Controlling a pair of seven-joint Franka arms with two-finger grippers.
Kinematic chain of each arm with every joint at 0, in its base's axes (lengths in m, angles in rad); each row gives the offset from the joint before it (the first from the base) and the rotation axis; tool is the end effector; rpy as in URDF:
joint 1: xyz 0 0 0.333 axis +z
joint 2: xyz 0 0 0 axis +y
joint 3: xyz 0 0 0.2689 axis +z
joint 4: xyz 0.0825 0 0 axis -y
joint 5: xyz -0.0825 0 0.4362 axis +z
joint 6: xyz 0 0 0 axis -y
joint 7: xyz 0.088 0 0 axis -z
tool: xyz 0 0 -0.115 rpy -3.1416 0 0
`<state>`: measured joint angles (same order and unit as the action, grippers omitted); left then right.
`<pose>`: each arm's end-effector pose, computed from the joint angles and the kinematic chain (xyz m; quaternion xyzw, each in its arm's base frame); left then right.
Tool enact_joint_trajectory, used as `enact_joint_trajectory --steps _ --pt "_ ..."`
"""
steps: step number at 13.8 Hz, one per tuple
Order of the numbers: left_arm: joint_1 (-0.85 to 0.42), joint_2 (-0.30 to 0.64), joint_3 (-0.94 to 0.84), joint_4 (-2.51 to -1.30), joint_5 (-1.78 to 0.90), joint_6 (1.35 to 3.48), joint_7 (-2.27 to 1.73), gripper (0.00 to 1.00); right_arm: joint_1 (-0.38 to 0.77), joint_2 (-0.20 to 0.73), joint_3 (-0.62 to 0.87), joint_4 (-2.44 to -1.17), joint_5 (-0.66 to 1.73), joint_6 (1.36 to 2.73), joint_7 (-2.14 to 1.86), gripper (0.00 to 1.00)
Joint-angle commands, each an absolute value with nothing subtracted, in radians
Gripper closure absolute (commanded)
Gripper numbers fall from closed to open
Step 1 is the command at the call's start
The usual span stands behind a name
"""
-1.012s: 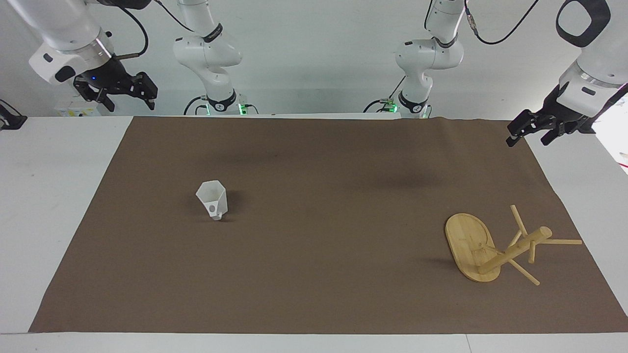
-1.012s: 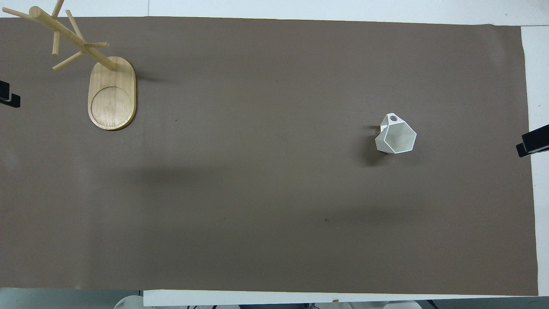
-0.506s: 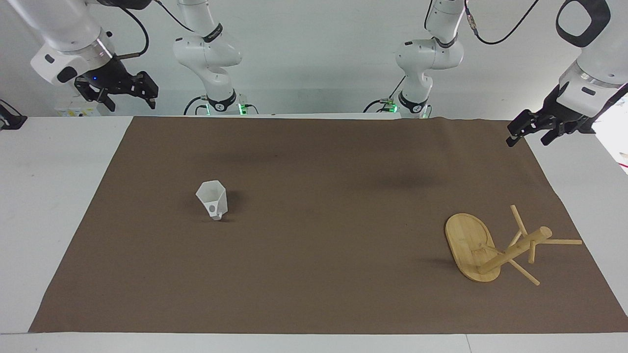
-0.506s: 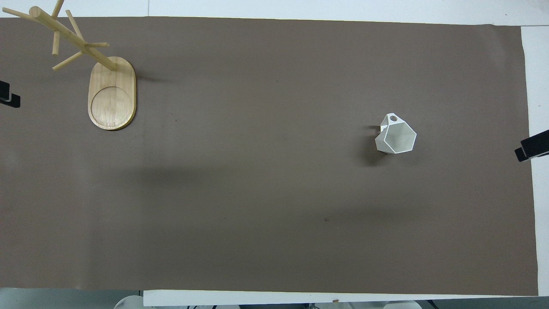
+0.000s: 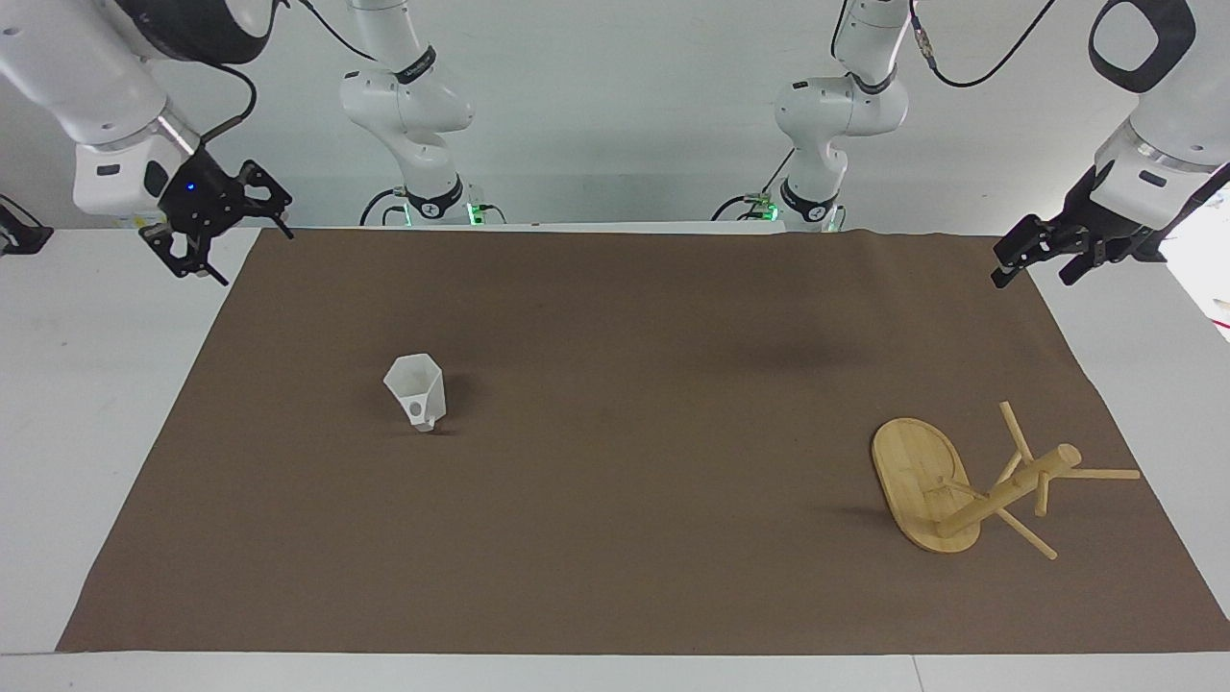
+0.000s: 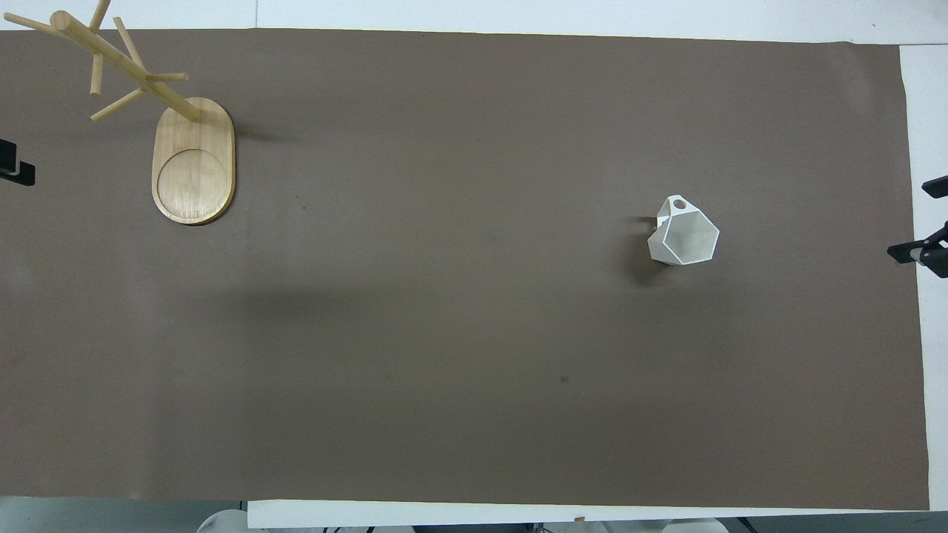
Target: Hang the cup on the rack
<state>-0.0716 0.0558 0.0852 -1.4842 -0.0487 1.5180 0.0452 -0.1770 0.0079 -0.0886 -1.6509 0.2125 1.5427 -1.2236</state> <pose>0.6163 0.0013 0.5761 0.9996 -0.0169 -0.0102 0.0223 0.5862 -0.1336 0.5233 -0.8825 -0.4547 -0.0292 0.1168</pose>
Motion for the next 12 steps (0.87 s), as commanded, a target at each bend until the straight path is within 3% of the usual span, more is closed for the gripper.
enact_joint_trajectory --steps 1,7,9,12 --pt "-0.074 0.029 0.087 -1.516 -0.032 1.523 0.046 0.0 -0.323 0.164 -0.083 -1.635 0.43 1.551 -1.633 0.0" --pt "-0.075 0.029 0.087 -1.516 -0.031 1.523 0.046 0.0 -0.477 0.503 -0.075 -1.606 0.852 1.355 -2.075 0.0" --pt "-0.074 0.029 0.087 -1.516 -0.031 1.523 0.046 0.0 -0.471 0.583 -0.075 -1.634 0.948 1.316 -2.257 0.0" --pt "-0.074 0.029 0.087 -1.516 -0.032 1.525 0.046 0.0 -0.434 0.621 -0.069 -1.715 1.021 1.315 -2.457 0.0"
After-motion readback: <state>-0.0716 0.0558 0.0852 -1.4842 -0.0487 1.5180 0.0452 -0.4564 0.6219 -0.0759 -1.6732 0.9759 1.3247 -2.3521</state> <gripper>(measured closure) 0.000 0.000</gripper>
